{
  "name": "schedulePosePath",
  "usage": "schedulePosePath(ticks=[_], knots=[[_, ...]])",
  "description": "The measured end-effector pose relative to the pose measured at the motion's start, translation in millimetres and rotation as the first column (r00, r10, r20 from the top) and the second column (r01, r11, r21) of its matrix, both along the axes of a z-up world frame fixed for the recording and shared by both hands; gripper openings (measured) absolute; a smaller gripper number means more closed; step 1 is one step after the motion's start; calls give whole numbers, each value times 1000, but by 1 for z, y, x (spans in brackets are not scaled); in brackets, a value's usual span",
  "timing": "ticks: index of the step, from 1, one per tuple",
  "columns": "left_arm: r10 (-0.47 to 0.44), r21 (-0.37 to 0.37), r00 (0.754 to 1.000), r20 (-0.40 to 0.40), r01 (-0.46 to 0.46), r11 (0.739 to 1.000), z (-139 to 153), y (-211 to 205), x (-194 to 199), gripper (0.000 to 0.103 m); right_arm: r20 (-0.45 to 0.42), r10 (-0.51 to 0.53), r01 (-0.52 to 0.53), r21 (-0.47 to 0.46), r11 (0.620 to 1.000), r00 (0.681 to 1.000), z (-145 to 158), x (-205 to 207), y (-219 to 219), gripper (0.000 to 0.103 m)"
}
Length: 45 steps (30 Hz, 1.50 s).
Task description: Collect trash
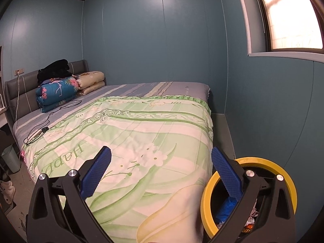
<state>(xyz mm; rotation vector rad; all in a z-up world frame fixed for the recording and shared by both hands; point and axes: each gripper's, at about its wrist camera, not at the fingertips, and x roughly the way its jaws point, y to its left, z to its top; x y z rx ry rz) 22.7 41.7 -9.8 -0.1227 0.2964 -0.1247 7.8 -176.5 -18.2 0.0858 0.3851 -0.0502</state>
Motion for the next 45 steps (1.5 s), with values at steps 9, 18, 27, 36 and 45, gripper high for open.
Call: schedulePosePath(ticks=[9, 18, 27, 36, 45], knots=[[-6, -7, 1000, 3, 6, 1000, 1, -1, -1, 95, -2, -6, 6, 7, 1000, 1000, -1, 3, -2, 95], [-8, -15, 1000, -3, 8, 1000, 0, 0, 1, 95, -6, -9, 9, 3, 1000, 1000, -3, 3, -2, 95], [-12, -16, 1000, -4, 12, 1000, -1, 0, 0, 95, -13, -12, 12, 4, 1000, 1000, -5, 4, -2, 95], [-20, -18, 1000, -10, 20, 1000, -2, -2, 2, 95, -17, -16, 16, 4, 1000, 1000, -6, 4, -2, 95], [-28, -14, 1000, -11, 27, 1000, -4, -5, 3, 95, -24, -22, 22, 9, 1000, 999, -8, 5, -4, 95]])
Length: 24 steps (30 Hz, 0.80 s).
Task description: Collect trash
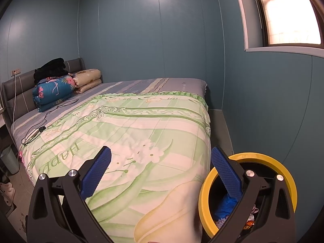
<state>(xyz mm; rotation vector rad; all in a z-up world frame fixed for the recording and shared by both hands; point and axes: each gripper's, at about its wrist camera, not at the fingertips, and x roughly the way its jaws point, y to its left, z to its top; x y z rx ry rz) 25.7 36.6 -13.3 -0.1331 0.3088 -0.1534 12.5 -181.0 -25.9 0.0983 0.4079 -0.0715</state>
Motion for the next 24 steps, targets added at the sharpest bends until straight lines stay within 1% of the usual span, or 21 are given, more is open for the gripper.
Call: schedulePosePath(ticks=[24], knots=[[-1, -2, 1000, -3, 1, 1000, -2, -1, 0, 95, -5, 1, -1, 2, 1000, 1000, -1, 0, 0, 95]])
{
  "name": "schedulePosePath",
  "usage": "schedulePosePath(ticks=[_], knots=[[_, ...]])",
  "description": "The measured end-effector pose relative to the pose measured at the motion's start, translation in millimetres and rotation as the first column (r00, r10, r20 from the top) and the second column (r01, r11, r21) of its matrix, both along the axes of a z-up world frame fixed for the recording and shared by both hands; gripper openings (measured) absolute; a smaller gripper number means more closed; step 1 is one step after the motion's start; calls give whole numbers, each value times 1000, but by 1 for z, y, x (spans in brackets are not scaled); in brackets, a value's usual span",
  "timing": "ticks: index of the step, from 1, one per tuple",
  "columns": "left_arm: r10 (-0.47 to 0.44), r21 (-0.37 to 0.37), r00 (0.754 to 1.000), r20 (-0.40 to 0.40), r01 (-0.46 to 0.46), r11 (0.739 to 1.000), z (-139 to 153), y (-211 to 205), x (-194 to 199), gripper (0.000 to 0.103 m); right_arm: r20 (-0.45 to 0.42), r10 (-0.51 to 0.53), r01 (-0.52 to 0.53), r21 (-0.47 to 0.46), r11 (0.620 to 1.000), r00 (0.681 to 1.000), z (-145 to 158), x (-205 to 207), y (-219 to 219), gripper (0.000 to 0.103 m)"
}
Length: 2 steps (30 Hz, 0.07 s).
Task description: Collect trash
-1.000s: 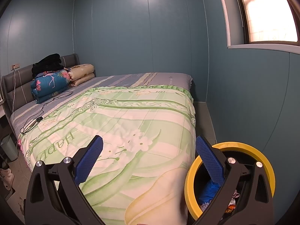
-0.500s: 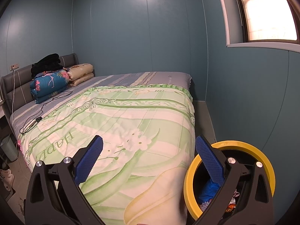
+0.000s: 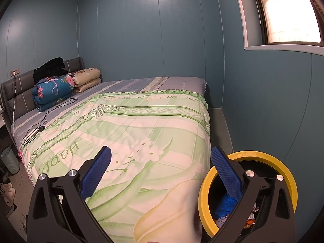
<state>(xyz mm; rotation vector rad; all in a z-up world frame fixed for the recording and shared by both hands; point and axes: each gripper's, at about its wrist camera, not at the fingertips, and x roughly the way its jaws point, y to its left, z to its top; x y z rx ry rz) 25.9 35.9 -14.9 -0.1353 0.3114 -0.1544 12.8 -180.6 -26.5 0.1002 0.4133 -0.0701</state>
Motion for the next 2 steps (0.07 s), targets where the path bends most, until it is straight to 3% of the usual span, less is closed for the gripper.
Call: schedulePosePath(ticks=[2], knots=[[-2, -3, 1000, -1, 2, 1000, 0, 0, 0, 95, 0, 0, 0, -1, 1000, 1000, 0, 0, 0, 95]])
